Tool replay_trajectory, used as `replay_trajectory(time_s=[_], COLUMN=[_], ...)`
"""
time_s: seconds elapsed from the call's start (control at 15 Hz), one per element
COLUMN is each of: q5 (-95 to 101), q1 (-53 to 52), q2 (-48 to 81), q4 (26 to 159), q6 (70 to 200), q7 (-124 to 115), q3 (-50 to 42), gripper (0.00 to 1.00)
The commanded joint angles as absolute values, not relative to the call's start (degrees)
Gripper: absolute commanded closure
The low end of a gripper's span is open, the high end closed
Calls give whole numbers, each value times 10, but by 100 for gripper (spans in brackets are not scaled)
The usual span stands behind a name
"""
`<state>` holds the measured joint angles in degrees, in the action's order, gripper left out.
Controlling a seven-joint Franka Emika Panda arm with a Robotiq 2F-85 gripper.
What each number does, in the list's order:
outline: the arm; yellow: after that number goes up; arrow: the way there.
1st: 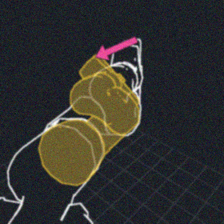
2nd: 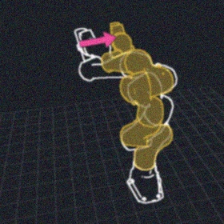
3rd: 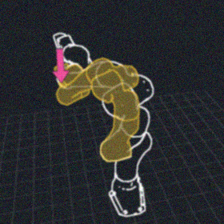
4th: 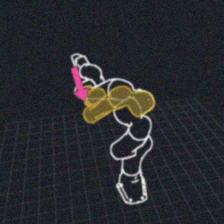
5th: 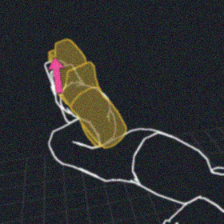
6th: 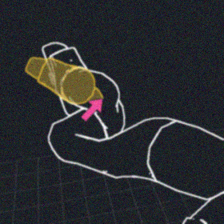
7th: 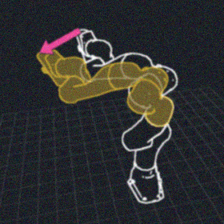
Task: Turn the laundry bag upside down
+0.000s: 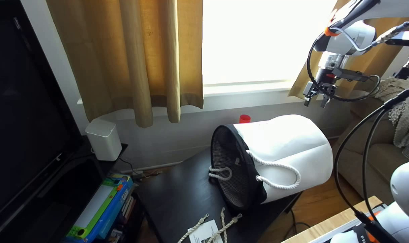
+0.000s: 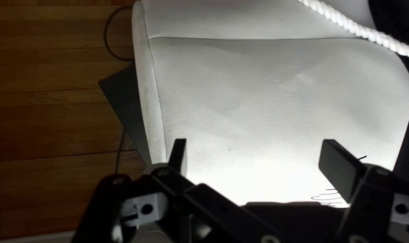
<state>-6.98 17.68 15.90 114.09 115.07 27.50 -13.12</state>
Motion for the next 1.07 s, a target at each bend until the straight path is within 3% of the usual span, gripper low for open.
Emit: replay_trajectory(time_s=[0.0, 1.0], q5=[-92, -119], q1=[197, 272], q2=[207, 326], q4=[1098, 1019], q6=[1148, 1167], q7=[277, 338], q3=[-120, -85], gripper=[0, 0])
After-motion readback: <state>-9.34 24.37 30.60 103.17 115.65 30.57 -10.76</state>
